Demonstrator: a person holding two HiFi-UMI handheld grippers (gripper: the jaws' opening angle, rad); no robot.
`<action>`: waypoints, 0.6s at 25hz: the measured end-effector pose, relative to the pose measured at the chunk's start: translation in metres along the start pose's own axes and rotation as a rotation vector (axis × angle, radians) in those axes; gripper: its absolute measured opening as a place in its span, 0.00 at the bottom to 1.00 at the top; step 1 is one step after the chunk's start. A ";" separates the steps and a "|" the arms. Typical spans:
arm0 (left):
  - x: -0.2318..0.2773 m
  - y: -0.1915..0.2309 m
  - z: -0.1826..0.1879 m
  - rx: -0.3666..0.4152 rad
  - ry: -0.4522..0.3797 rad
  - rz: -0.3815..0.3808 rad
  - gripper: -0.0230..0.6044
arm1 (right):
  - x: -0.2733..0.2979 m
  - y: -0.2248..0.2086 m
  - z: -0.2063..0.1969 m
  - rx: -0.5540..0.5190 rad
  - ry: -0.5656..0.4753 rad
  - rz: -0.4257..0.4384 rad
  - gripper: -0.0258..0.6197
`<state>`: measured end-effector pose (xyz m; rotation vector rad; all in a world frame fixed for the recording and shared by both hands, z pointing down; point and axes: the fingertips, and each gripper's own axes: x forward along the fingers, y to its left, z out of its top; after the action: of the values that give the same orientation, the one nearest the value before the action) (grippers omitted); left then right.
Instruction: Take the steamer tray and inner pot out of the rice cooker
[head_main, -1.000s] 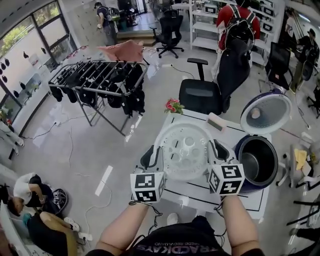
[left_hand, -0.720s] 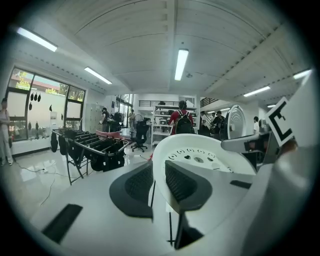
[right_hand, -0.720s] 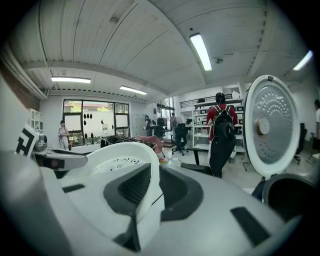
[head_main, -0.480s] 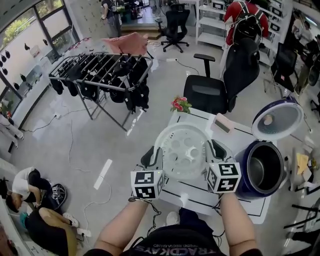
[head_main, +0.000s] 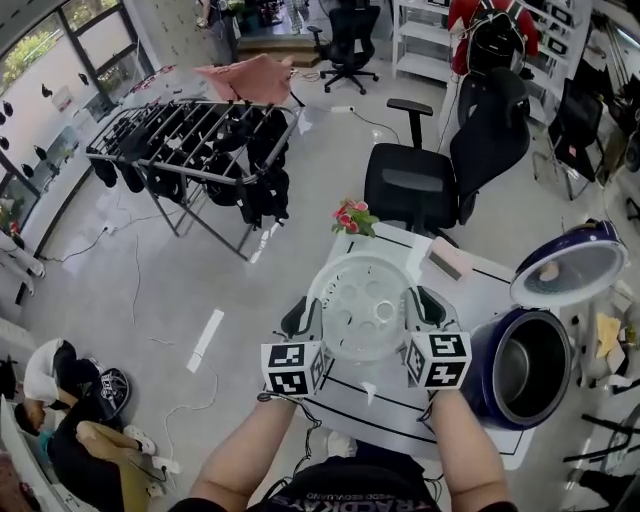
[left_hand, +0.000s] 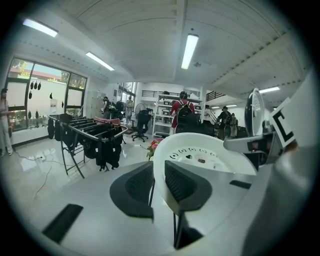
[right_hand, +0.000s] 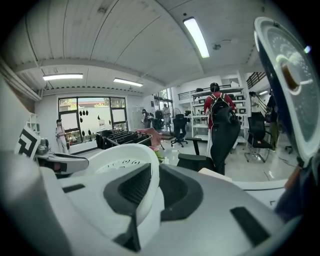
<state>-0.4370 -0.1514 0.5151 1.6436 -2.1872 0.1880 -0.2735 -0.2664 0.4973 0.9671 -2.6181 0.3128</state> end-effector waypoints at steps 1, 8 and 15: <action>0.008 0.002 -0.002 -0.005 0.005 0.002 0.15 | 0.008 -0.003 -0.003 0.006 0.006 0.000 0.13; 0.051 0.005 -0.025 -0.015 0.052 -0.005 0.15 | 0.046 -0.025 -0.031 0.046 0.058 -0.006 0.12; 0.089 0.014 -0.054 -0.020 0.104 -0.012 0.15 | 0.083 -0.037 -0.061 0.064 0.106 -0.015 0.12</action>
<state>-0.4587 -0.2087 0.6008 1.5992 -2.0951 0.2426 -0.2944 -0.3237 0.5887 0.9626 -2.5175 0.4347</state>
